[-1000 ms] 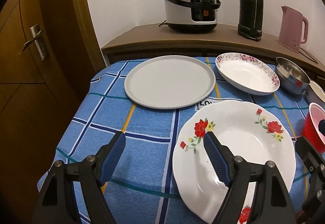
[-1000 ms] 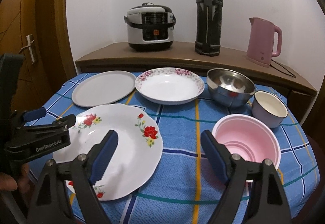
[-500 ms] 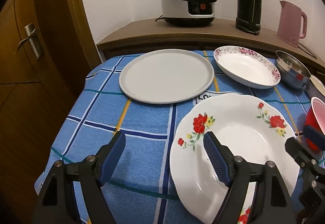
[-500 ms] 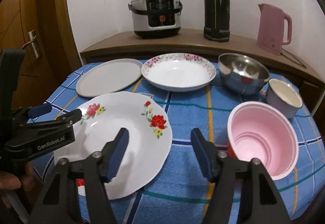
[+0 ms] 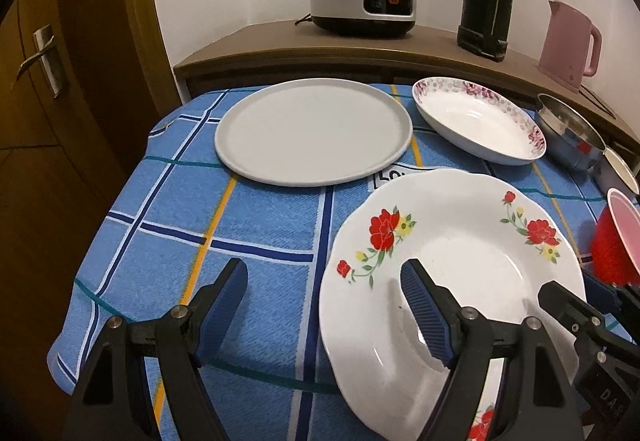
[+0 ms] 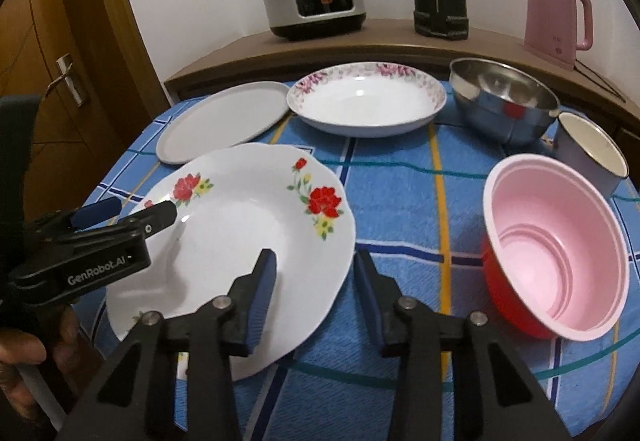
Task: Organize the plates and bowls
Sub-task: 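Grasp the red-flowered plate rim with the right gripper and lift it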
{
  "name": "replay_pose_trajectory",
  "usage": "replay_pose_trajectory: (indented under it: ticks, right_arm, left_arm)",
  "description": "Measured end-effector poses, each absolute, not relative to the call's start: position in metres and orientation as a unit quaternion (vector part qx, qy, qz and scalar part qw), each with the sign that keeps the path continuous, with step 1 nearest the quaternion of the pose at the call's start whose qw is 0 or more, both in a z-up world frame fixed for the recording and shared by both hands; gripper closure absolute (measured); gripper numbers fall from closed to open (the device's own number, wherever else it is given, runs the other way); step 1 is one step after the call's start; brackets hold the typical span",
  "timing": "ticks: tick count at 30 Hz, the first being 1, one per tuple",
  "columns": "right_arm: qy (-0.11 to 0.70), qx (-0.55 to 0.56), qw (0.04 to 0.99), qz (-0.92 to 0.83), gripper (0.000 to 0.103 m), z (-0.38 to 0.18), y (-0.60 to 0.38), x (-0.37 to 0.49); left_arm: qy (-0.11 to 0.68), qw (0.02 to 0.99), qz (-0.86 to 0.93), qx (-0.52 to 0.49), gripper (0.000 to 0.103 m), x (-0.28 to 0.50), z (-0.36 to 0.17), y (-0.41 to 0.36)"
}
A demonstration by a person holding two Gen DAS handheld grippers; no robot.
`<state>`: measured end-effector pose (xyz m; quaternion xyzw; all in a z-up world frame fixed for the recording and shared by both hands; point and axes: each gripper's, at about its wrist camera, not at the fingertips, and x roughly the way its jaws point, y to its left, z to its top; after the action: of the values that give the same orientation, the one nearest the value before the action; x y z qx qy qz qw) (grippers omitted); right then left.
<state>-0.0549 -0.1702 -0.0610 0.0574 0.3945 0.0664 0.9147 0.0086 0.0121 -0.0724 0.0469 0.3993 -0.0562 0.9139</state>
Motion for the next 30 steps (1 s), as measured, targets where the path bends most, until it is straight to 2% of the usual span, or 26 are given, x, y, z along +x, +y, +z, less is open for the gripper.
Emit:
replay_pose_trajectory:
  ticks: [2,5,10,30]
  right_arm:
    - [0.398,0.060,0.913,0.070,0.069,-0.063,-0.170,-0.054]
    - [0.411,0.068,0.906,0.080,0.076,-0.068,-0.169,-0.051]
    - [0.413,0.069,0.905,0.082,0.076,-0.070,-0.167,-0.048]
    - [0.391,0.045,0.913,0.107,0.077,-0.045,-0.140,-0.030]
  left_arm:
    - [0.403,0.912,-0.060,0.050,0.023,0.010,-0.075,0.010]
    - [0.419,0.904,-0.076,0.036,0.042,0.015,-0.080,0.011]
    - [0.425,0.898,-0.110,0.009,0.059,0.017,-0.082,0.008]
    - [0.391,0.917,-0.084,-0.005,0.059,0.034,-0.060,0.045]
